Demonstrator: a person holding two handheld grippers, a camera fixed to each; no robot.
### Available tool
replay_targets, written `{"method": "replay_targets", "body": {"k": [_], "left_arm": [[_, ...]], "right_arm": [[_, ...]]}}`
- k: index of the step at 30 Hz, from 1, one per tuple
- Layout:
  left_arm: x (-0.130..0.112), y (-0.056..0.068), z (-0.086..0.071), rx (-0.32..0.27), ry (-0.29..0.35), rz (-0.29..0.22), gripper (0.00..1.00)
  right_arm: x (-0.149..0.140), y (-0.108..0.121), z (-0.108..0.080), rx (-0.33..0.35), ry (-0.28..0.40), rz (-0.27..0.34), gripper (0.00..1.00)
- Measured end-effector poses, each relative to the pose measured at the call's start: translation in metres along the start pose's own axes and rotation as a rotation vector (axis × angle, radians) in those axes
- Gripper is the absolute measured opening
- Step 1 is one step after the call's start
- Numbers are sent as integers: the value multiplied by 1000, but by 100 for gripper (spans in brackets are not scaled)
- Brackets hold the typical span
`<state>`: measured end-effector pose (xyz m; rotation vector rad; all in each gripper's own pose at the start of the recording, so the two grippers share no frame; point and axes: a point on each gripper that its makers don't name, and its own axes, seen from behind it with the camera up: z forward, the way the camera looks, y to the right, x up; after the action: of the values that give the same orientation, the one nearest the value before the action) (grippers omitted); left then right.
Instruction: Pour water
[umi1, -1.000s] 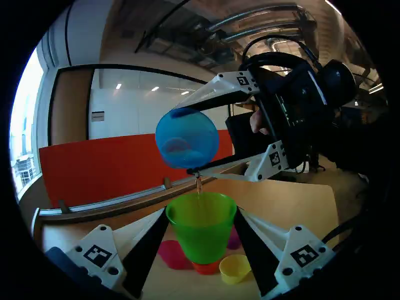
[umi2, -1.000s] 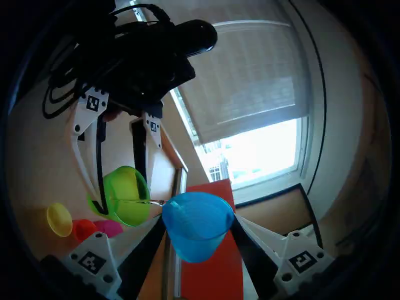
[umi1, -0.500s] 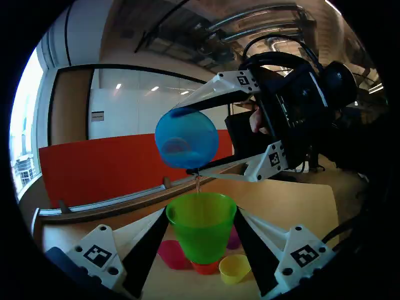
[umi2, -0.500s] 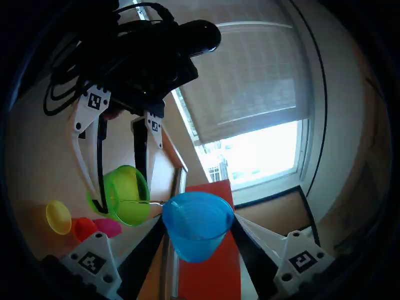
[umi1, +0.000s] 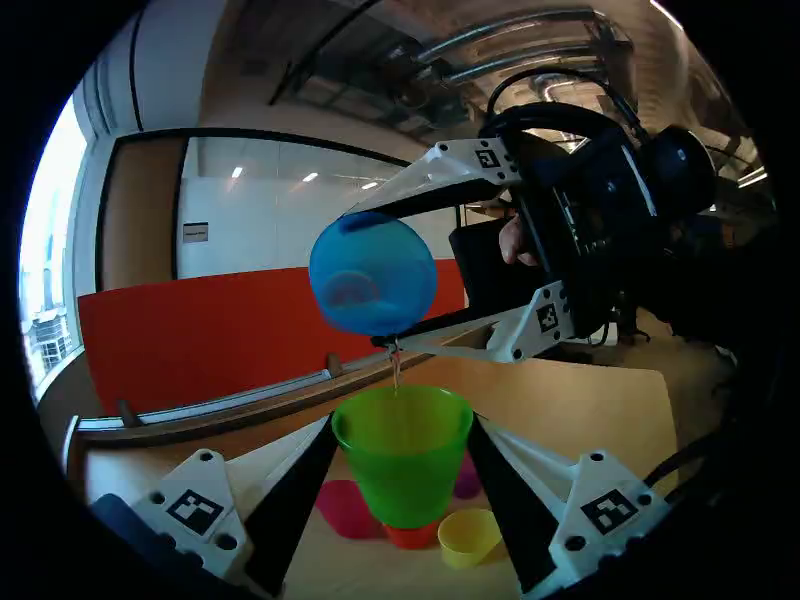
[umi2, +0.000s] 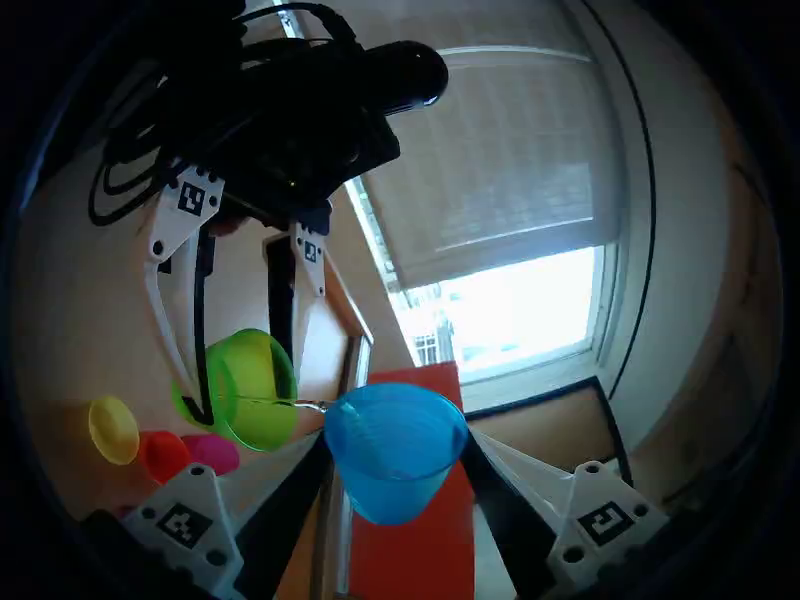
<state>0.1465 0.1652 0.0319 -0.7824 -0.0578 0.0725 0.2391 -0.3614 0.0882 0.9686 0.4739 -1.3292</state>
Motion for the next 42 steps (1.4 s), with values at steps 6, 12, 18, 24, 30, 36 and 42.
{"method": "replay_targets", "body": {"k": [6, 12, 18, 24, 30, 36, 42], "left_arm": [[0, 0, -1, 1, -1, 1, 89], [1, 0, -1, 2, -1, 2, 89], [0, 0, -2, 3, 0, 3, 89], [1, 1, -2, 3, 0, 4, 89], [2, 1, -2, 3, 0, 5, 89], [2, 1, -3, 2, 1, 5, 89], [0, 2, -2, 2, 0, 4, 89]], "right_arm": [[0, 1, 0, 1, -1, -12, 92], [0, 2, 0, -2, -3, -27, 92], [0, 2, 0, -5, -4, -39, 92], [0, 4, 0, -10, -5, -54, 92], [1, 5, 0, -12, -5, -63, 92], [3, 5, 0, -14, -4, -72, 91], [2, 6, 1, -19, -6, -83, 91]]}}
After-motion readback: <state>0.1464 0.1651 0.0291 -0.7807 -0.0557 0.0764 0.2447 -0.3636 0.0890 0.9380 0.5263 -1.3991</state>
